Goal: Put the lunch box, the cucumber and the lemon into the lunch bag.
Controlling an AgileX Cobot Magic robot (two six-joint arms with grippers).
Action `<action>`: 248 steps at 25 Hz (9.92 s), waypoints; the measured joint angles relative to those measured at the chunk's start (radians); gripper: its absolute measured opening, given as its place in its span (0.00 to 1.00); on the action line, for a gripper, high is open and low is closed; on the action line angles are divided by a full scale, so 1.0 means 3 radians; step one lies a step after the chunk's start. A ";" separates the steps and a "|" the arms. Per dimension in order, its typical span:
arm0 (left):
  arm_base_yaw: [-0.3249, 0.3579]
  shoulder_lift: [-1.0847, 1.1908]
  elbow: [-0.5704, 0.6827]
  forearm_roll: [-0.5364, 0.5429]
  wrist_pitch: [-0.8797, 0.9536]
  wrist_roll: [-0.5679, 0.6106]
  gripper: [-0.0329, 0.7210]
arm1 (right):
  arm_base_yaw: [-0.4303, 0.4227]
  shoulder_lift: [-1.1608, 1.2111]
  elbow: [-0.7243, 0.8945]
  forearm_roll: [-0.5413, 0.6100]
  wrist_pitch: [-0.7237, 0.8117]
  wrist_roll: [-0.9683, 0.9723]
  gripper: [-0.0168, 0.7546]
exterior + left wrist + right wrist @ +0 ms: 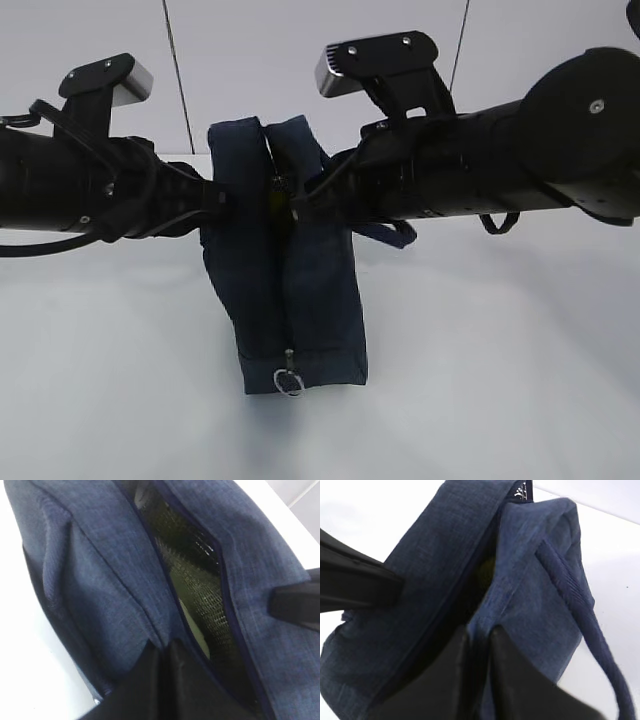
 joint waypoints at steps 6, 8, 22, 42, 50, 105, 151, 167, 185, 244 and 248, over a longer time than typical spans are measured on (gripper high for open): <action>0.0000 0.0000 0.0000 0.0006 -0.0028 0.0000 0.04 | 0.0000 -0.0043 -0.0006 0.0000 0.0153 -0.0007 0.38; 0.0000 0.0000 0.0000 0.0006 -0.0028 0.0000 0.04 | 0.0000 -0.0112 -0.0019 0.0000 0.0246 -0.0007 0.44; -0.0002 0.0000 -0.0005 0.0006 -0.0029 0.0010 0.04 | 0.0008 -0.0678 -0.0035 -0.0108 0.2070 -0.0014 0.47; -0.0002 0.0000 -0.0005 0.0012 -0.0050 0.0015 0.04 | 0.0016 -0.1158 0.1455 0.2185 0.1280 -0.1968 0.47; -0.0002 0.0000 -0.0005 0.0012 -0.0050 0.0015 0.04 | 0.0016 -0.1354 0.2054 0.3351 0.1108 -0.3875 0.47; -0.0002 0.0000 -0.0005 0.0012 -0.0025 0.0015 0.04 | 0.0016 0.0548 0.0911 0.3446 0.0766 -0.4918 0.46; -0.0002 0.0000 -0.0005 0.0005 0.0020 0.0015 0.04 | 0.0016 0.0742 0.0634 0.3446 0.0905 -0.4459 0.29; -0.0002 0.0000 -0.0005 0.0005 0.0025 0.0015 0.04 | 0.0016 0.0750 0.0634 0.3446 0.0725 -0.4222 0.12; -0.0002 0.0000 -0.0005 0.0005 0.0025 0.0015 0.04 | 0.0016 0.0752 0.0634 0.3446 0.0751 -0.4216 0.05; -0.0002 0.0000 -0.0005 0.0005 -0.0051 0.0015 0.04 | 0.0016 0.0850 0.0594 0.3426 0.0826 -0.3854 0.03; -0.0002 0.0000 -0.0005 0.0005 -0.0057 0.0015 0.04 | 0.0016 0.0775 0.0608 0.3371 0.0825 -0.3844 0.03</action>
